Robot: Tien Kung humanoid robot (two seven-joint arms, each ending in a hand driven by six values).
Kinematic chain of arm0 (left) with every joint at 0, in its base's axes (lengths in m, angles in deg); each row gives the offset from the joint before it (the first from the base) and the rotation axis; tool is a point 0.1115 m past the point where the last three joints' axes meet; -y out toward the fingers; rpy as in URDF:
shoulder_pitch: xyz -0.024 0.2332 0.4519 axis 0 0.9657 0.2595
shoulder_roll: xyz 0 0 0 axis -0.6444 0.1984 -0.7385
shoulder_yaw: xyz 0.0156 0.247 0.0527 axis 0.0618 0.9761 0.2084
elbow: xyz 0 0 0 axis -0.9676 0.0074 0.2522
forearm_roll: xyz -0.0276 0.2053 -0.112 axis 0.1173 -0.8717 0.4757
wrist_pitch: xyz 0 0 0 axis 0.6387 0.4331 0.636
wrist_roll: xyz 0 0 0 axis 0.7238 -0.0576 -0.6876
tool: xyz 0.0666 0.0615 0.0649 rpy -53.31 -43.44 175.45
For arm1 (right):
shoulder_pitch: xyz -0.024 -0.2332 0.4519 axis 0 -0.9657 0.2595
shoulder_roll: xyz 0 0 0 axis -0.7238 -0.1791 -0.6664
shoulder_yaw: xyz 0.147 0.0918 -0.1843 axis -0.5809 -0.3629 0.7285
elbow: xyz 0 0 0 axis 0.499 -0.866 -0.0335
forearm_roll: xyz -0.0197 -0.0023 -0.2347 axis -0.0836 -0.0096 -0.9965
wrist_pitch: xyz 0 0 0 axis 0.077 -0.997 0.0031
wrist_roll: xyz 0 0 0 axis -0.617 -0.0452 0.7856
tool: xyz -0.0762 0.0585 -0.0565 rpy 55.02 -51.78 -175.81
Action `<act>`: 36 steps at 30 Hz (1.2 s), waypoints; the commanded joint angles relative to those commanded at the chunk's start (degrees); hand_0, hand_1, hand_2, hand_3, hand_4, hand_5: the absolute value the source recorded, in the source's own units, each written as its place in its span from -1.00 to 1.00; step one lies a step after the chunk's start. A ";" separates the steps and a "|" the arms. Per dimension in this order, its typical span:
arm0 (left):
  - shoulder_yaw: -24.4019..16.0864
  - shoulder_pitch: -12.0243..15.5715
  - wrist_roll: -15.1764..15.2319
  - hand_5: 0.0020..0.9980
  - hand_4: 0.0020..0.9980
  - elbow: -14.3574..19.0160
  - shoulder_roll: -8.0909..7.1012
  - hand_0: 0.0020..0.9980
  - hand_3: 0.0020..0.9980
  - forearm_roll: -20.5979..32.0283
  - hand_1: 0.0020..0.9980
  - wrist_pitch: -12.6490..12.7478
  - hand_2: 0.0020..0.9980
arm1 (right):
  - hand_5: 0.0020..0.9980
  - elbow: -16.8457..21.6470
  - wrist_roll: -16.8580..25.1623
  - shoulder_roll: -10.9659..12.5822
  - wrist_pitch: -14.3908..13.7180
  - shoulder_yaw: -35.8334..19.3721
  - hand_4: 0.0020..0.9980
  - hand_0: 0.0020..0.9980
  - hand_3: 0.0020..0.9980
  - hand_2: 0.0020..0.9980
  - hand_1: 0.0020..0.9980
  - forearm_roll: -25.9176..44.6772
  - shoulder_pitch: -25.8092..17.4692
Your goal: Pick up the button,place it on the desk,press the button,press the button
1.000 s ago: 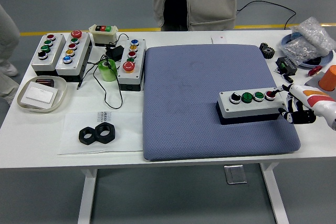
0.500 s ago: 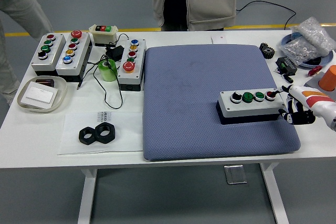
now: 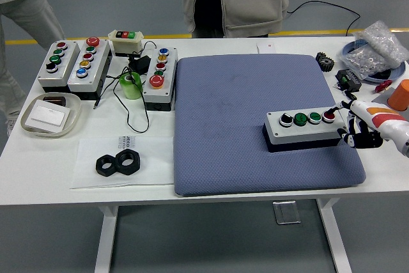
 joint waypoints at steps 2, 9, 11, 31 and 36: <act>0.03 0.01 0.01 1.00 0.29 0.01 -0.01 0.40 0.66 0.05 0.66 0.00 0.77 | -1.00 0.85 -0.06 0.09 -0.02 -0.23 0.10 -0.54 0.53 -0.57 -0.84 0.08 0.36; 0.14 0.00 0.04 1.00 0.29 0.02 -0.03 0.40 0.66 0.17 0.66 -0.01 0.77 | -1.00 1.67 -0.32 -0.41 0.35 0.98 0.11 -0.54 0.53 -0.57 -0.84 0.00 1.29; 0.20 0.00 0.05 1.00 0.29 0.03 -0.03 0.40 0.66 0.23 0.66 -0.02 0.77 | -1.00 1.58 -0.38 -0.68 0.43 1.48 0.11 -0.54 0.53 -0.57 -0.84 -0.08 1.45; -0.48 0.28 -0.27 1.00 0.30 0.04 0.04 0.40 0.66 -0.77 0.66 0.12 0.77 | -1.00 0.03 -0.74 -1.42 1.16 3.39 0.11 -0.56 0.54 -0.57 -0.85 -0.32 1.61; -0.41 0.25 -0.27 1.00 0.30 0.06 0.03 0.40 0.66 -0.74 0.66 0.11 0.77 | -1.00 -0.26 -0.87 -1.42 1.40 3.73 0.11 -0.56 0.54 -0.57 -0.85 -0.38 1.56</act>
